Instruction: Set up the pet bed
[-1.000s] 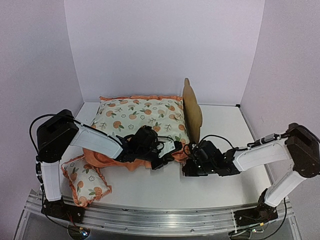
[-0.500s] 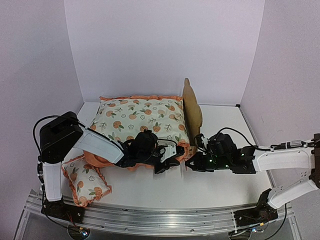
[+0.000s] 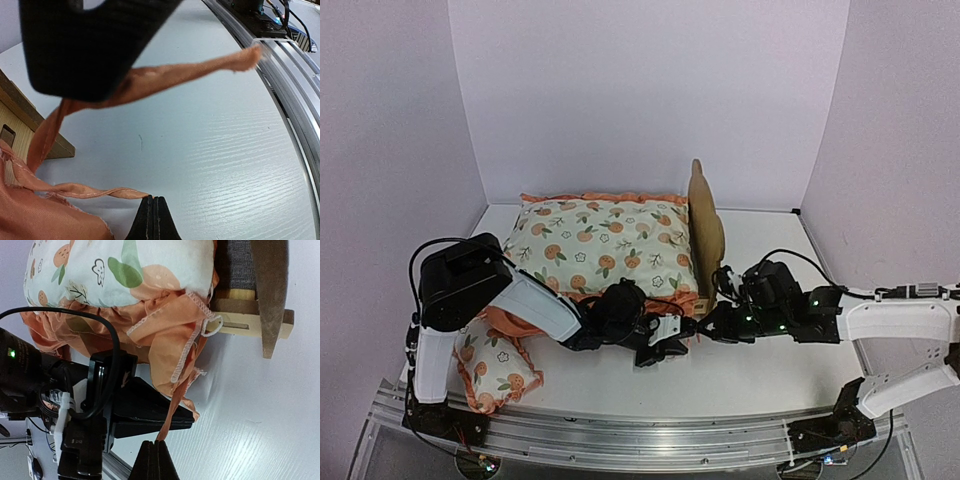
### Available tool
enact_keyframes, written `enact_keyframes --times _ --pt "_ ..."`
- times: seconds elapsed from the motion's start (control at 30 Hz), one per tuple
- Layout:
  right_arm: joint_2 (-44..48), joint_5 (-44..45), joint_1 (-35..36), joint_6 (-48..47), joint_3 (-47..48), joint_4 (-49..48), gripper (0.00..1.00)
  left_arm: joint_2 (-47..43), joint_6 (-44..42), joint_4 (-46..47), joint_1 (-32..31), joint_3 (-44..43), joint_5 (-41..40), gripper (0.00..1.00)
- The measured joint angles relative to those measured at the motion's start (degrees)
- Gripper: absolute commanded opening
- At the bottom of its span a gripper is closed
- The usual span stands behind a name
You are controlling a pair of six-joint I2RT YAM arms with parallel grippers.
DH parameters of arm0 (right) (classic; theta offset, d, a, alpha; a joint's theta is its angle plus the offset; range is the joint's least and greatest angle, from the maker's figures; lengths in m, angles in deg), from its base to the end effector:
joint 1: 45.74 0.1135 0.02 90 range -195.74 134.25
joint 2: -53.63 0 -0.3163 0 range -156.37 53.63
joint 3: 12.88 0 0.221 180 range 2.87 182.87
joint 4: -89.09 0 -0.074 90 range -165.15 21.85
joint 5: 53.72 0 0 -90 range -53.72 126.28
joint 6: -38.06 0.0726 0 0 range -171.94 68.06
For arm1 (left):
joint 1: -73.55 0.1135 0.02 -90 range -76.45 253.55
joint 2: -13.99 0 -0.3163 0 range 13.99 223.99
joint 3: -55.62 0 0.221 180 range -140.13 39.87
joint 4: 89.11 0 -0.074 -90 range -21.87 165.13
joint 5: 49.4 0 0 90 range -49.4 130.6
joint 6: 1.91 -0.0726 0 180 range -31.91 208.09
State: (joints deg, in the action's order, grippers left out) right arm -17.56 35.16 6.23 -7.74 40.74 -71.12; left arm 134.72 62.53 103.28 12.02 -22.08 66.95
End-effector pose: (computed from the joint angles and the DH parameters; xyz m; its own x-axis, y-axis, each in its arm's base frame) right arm 0.1500 0.1940 0.2572 -0.8237 0.0782 -0.5616 -0.3108 0.7660 0.5626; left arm 0.1923 -0.4222 0.1637 0.1992 0.4436 -0.8738 0.9797 -0.1108 0.1672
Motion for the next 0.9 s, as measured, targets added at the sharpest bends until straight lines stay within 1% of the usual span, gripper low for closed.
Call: enact_keyframes --times 0.13,0.37,0.43,0.53,0.6,0.67,0.77,0.9 --pt "0.41 -0.16 -0.52 0.00 0.00 0.49 0.00 0.81 0.01 1.92 -0.32 -0.96 -0.69 0.17" --pt "0.41 -1.52 -1.62 0.00 0.00 1.11 0.00 -0.63 -2.70 3.38 -0.36 0.21 -6.45 0.31" --pt "0.41 -2.12 -1.93 0.00 0.00 1.25 0.00 -2.91 -4.42 3.50 -0.35 2.45 -6.62 0.34" --pt "0.41 -3.12 -2.39 -0.03 0.00 1.37 0.00 -6.70 -7.27 3.49 -0.32 5.30 -6.17 0.34" --pt "0.32 -3.79 -2.71 -0.17 0.02 1.68 0.00 -7.82 -8.41 3.65 -0.35 5.54 -5.97 0.35" --pt "-0.07 -4.43 -2.90 -0.26 0.18 2.16 0.00 -8.52 -9.56 4.62 -0.36 5.54 -6.02 0.37" --pt "-0.76 -5.39 -3.05 -0.28 0.65 3.10 0.00 -8.64 -11.20 6.90 -0.36 5.52 -6.05 0.45" --pt "-0.96 -5.99 -3.22 -0.28 1.49 3.60 0.00 -8.61 -13.53 10.37 -0.36 5.38 -5.47 0.45"
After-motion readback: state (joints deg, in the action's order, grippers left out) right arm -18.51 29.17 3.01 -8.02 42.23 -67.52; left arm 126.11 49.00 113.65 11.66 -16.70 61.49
